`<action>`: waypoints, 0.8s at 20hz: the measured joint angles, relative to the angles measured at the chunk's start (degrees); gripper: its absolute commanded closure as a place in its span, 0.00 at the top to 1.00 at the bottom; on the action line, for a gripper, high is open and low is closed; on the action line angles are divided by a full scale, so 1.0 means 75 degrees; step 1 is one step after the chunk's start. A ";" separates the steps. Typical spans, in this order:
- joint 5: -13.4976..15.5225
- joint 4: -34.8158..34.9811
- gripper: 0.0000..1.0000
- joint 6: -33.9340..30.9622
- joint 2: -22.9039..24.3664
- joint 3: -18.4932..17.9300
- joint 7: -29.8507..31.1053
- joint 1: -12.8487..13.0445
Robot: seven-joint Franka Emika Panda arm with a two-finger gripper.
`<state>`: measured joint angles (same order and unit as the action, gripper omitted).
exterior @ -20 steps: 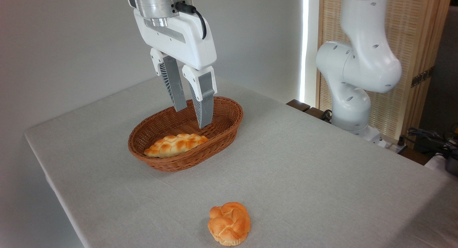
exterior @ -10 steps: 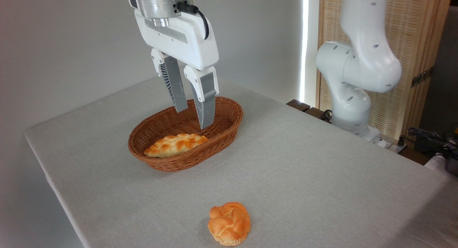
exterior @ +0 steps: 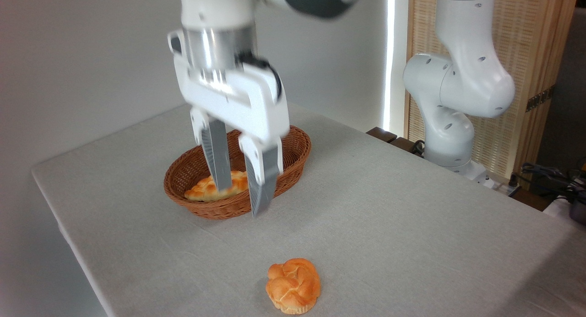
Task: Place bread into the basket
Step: 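Lower the gripper onto the round bread roll and close on it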
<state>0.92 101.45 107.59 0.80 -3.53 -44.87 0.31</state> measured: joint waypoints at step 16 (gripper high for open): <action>-0.0667 0.1797 0.99 0.1638 -0.0583 -0.0613 -0.0855 -0.0012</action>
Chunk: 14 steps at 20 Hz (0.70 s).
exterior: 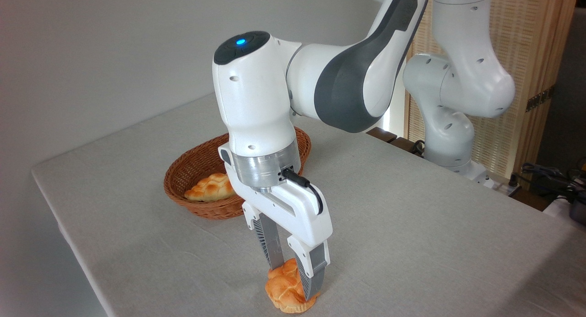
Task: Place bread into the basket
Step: 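Lower the gripper onto the round bread roll and close on it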
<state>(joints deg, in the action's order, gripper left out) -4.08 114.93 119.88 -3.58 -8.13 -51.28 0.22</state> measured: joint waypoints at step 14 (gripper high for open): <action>0.0000 0.0192 0.24 0.0127 -0.0046 0.0007 0.0000 0.0021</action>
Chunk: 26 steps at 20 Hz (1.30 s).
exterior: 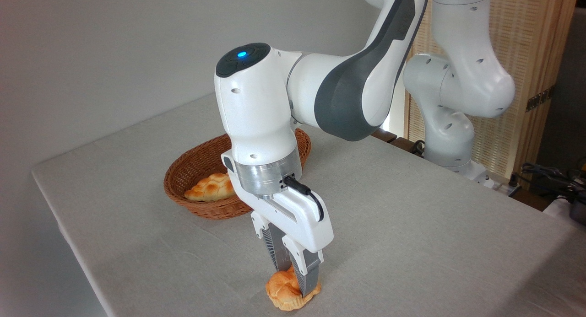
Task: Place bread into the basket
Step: 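Lower the gripper onto the round bread roll and close on it, then lift the gripped bread roll and carry it above the wicker basket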
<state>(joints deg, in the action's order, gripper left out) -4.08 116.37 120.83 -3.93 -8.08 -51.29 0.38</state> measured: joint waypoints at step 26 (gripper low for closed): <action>0.1872 -0.2374 0.27 -0.4995 0.1209 0.2501 0.1769 0.0377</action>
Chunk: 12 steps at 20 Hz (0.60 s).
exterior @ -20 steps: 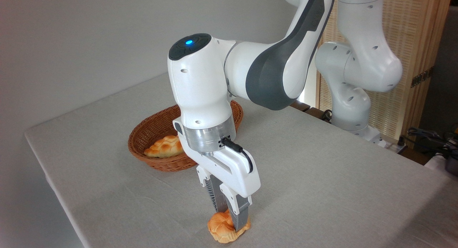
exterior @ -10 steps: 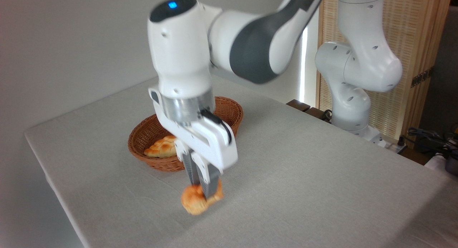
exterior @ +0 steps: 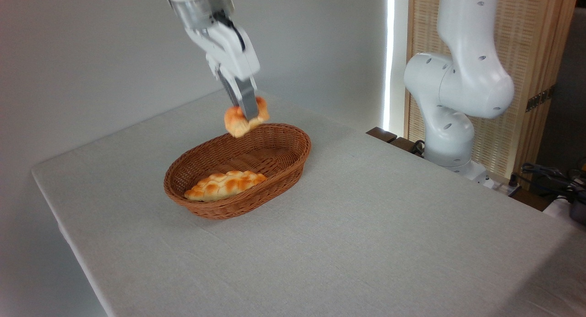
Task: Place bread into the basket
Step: 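Lift the gripped bread roll and carry it above the wicker basket, then lower the bread roll into the basket beside the pastry and release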
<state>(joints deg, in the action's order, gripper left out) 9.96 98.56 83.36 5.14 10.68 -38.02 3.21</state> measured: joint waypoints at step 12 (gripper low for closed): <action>-0.0003 0.1872 0.91 0.1305 0.0045 0.1186 0.0586 0.0514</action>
<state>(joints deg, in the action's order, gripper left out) 9.94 112.60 93.15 5.47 19.57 -33.63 7.06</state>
